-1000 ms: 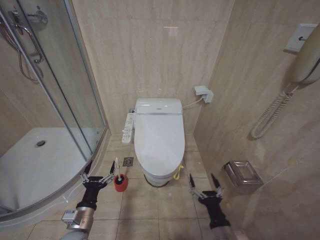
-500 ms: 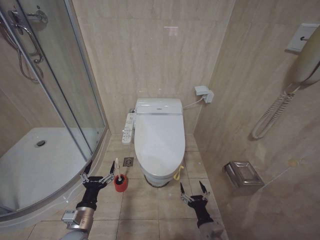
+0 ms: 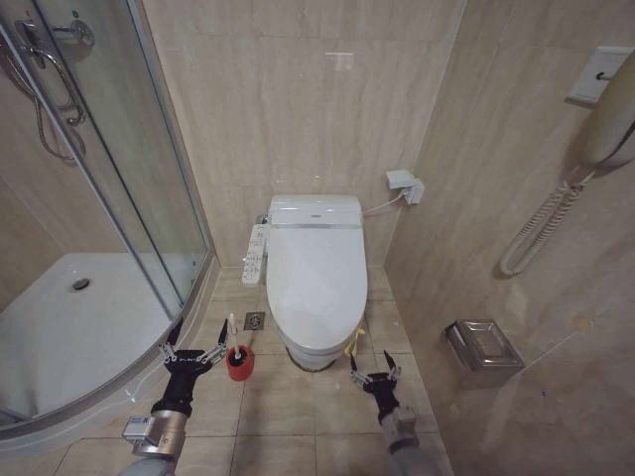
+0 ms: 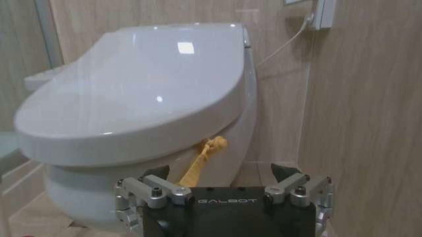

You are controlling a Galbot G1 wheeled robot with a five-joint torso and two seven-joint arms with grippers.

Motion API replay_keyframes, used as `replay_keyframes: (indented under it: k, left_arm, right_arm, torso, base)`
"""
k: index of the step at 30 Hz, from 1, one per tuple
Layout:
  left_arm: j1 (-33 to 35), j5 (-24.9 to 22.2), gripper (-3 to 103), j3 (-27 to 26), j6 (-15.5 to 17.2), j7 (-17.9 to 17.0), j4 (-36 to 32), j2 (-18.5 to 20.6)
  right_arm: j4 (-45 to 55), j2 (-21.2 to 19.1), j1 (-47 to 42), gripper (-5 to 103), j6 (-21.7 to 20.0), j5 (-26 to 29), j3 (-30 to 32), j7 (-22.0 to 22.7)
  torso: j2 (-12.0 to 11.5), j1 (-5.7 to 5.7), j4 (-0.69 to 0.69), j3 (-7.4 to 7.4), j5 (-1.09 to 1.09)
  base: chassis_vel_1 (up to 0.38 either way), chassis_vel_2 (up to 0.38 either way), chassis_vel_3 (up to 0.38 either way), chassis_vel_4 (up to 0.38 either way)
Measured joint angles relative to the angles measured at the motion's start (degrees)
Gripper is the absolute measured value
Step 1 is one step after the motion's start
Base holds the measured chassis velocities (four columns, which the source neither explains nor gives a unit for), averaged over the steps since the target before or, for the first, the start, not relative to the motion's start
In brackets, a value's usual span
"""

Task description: Open the toilet lid, clean the toilet bowl with a toilet brush, close the toilet lid, and flush.

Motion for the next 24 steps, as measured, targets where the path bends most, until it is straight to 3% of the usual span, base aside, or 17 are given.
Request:
replay_keyframes:
  k: [8,17,24]
  left_arm:
    - [0.0,0.0,100,0.0,0.0,0.0,0.0,0.0]
    - [0.0,0.0,100,0.0,0.0,0.0,0.0,0.0]
    - [0.0,0.0,100,0.0,0.0,0.0,0.0,0.0]
  right_arm:
    - [-6.68,-0.14,7.23,100,-0.78,-1.24,-0.69,0.66]
    - [-9.66,0.82,8.1,100,-0.6,-6.24,1.24,1.53]
    - [-10.27,0.92,8.58,100,0.72,-6.82,2.23,2.04]
  torso:
    - [0.0,0.0,0.0,0.0,-0.01]
    - [0.0,0.0,0.0,0.0,0.0]
    - [0.0,0.0,0.0,-0.01,0.0]
  base:
    - [0.0,0.0,0.0,0.0]
    - [0.0,0.0,0.0,0.0]
    - [0.0,0.0,0.0,0.0]
